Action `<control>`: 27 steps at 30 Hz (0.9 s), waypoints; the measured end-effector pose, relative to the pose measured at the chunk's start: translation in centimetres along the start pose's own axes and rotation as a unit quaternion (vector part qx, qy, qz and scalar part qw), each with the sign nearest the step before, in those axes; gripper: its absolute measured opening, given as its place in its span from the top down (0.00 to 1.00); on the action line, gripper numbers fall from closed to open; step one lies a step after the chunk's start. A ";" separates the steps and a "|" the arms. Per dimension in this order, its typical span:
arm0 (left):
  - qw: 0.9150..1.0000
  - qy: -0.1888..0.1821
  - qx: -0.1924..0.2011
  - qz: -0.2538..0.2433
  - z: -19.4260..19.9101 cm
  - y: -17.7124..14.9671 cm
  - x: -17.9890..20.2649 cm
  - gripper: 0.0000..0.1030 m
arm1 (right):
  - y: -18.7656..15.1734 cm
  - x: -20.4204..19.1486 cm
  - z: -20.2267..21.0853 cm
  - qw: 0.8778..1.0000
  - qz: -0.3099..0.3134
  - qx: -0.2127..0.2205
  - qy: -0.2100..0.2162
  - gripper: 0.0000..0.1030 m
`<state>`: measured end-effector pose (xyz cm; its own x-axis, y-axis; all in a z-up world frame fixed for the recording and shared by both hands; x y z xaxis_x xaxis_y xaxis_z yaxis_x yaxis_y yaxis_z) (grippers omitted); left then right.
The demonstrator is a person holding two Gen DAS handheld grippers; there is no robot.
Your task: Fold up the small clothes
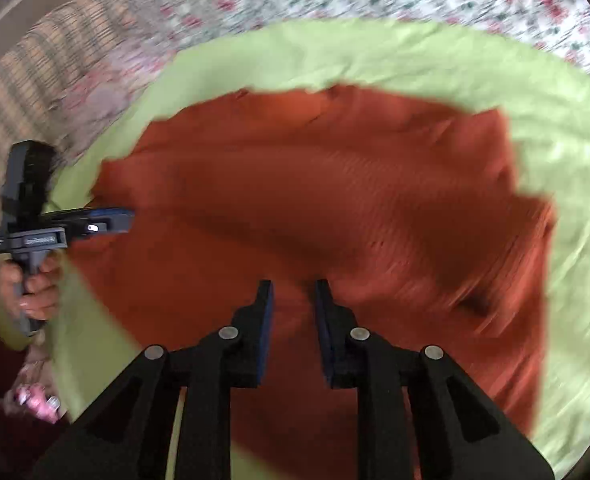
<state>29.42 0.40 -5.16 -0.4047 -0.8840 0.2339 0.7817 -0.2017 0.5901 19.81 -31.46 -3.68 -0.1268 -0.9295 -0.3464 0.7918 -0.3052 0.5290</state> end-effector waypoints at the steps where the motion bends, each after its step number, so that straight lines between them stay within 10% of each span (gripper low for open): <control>1: 1.000 0.011 0.008 0.012 -0.2 1.3 -1.4 0.65 | 1.2 0.9 0.0 1.000 -0.011 0.016 -0.023 0.79; 11: 0.989 0.056 0.095 0.093 3.5 5.4 -6.5 0.45 | 6.4 6.6 3.6 0.979 -0.156 0.130 -0.021 0.79; 27: 0.986 0.012 0.080 0.146 10.2 -9.7 -3.3 0.42 | 2.1 7.8 9.8 0.956 -0.213 0.200 -0.025 0.78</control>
<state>18.30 9.60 -3.76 -0.1603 -0.9044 0.3953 0.7778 0.1309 0.6147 14.65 -41.40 2.30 -0.4237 -0.7085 -0.5644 0.3704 -0.7041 0.6058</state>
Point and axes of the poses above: each gripper's, at about its wrist camera, not at the fingertips, and z roughly against the way its jaws point, x to its right, y to its top, the point moved 2 cm from there along -z, roughly the way its jaws point, and after that the axes turned 12 degrees about -z, right-handed, at the moved point
